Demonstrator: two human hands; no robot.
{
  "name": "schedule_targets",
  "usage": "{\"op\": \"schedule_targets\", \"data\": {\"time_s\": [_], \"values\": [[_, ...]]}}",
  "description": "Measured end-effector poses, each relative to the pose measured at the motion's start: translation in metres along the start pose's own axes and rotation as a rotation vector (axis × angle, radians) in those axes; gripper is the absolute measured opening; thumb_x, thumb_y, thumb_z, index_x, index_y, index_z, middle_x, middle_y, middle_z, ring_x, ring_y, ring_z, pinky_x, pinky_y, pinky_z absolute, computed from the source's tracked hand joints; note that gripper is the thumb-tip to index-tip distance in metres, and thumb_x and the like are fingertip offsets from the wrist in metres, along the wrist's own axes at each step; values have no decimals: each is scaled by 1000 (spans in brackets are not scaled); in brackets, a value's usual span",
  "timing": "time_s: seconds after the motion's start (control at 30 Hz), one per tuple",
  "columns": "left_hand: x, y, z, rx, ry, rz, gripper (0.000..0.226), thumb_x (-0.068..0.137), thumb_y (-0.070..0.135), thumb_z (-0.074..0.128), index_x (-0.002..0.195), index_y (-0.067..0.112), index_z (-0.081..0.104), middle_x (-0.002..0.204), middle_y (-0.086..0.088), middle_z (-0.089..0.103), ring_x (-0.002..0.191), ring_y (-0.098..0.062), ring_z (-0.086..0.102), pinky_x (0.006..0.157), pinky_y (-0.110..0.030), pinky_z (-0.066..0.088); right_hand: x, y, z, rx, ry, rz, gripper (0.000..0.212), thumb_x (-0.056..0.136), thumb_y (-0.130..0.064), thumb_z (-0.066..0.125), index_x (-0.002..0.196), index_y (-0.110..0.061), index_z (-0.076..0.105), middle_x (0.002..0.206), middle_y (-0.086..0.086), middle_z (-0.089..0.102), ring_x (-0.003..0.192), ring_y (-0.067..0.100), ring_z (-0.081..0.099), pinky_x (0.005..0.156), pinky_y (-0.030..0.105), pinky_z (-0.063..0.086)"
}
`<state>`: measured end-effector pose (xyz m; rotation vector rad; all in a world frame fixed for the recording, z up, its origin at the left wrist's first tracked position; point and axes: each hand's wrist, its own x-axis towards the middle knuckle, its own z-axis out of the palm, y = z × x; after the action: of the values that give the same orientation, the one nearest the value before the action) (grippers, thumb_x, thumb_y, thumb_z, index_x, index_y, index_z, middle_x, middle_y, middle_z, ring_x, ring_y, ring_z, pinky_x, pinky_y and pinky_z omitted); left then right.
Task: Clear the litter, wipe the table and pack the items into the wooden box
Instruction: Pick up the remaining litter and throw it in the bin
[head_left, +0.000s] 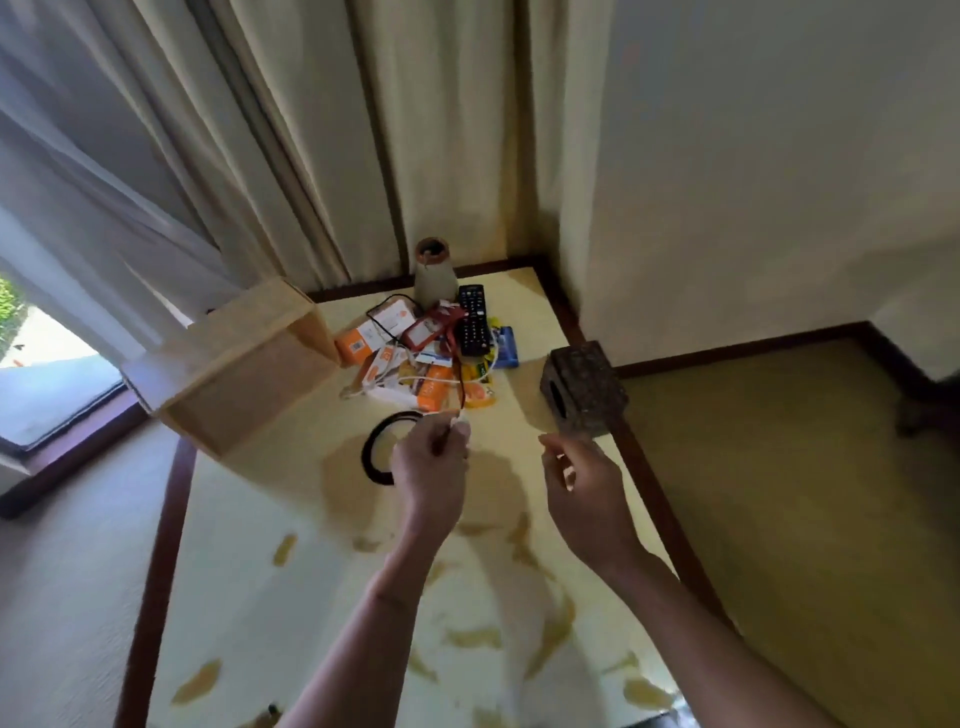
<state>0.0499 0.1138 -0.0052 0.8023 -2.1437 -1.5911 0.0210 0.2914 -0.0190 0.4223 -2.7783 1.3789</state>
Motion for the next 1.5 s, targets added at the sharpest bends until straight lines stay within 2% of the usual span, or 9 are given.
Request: {"op": "schedule_targets", "data": {"time_s": [0.1, 0.43, 0.67, 0.8, 0.9, 1.07, 1.27, 1.4, 1.5], "values": [[-74, 15, 73, -77, -143, -18, 8, 98, 16, 66, 100, 15, 74, 68, -2, 69, 58, -13, 62, 58, -32, 53, -45, 52, -68, 111, 106, 112, 20, 101, -17, 56, 115, -24, 69, 100, -11, 67, 88, 3, 62, 74, 14, 48], [-307, -36, 286, -109, -500, -231, 16, 97, 13, 68, 99, 26, 77, 87, 3, 77, 76, -12, 71, 69, -35, 59, -178, 302, -193, 159, 139, 564, 16, 99, -11, 58, 97, -19, 72, 87, -7, 73, 78, 6, 68, 69, 20, 51], [-375, -178, 413, 3, -444, -581, 17, 89, 0, 71, 88, 17, 76, 77, -6, 75, 63, -11, 69, 56, -19, 55, -248, 506, -164, -30, 1, 759, 23, 96, -13, 55, 102, -12, 77, 99, 3, 74, 89, 18, 68, 69, 11, 42], [-376, -322, 466, 229, -460, -573, 22, 77, 18, 74, 72, 39, 75, 79, 1, 76, 77, -24, 76, 69, -45, 64, -264, 603, -120, -147, -63, 823, 28, 99, -19, 57, 125, -12, 67, 122, 9, 67, 112, 25, 60, 90, 34, 49], [-369, -404, 504, 394, -529, -544, 9, 74, 15, 67, 72, 22, 72, 70, -1, 72, 71, -27, 71, 64, -32, 57, -273, 667, -80, -222, -121, 853, 39, 102, -24, 54, 140, -14, 55, 138, 11, 57, 125, 29, 52, 102, 42, 44], [-355, -463, 540, 572, -550, -441, 9, 82, 8, 70, 81, 16, 69, 76, -2, 68, 73, -18, 59, 62, -19, 35, -279, 724, -38, -279, -192, 938, 41, 99, -15, 48, 140, -12, 51, 137, 14, 58, 124, 34, 54, 101, 47, 45], [-356, -505, 557, 739, -826, -290, 31, 92, 6, 63, 122, 6, 68, 117, -13, 71, 110, -30, 66, 72, -12, 42, -289, 738, -18, -481, -184, 830, 50, 91, -12, 53, 140, -14, 44, 135, 11, 57, 119, 33, 54, 95, 48, 46], [-366, -480, 544, 799, -806, -126, 34, 99, 19, 54, 132, 12, 62, 125, -11, 67, 117, -31, 63, 105, -36, 46, -296, 719, -26, -432, -166, 787, 52, 95, -17, 50, 146, -15, 38, 144, 11, 50, 128, 33, 47, 99, 51, 41], [-375, -432, 524, 658, -844, -97, 55, 95, 43, 36, 134, 12, 61, 131, -11, 65, 125, -27, 58, 114, -43, 41, -293, 683, -51, -439, -162, 738, 54, 98, -20, 49, 149, -12, 36, 152, 12, 43, 138, 32, 40, 106, 50, 38]]}}
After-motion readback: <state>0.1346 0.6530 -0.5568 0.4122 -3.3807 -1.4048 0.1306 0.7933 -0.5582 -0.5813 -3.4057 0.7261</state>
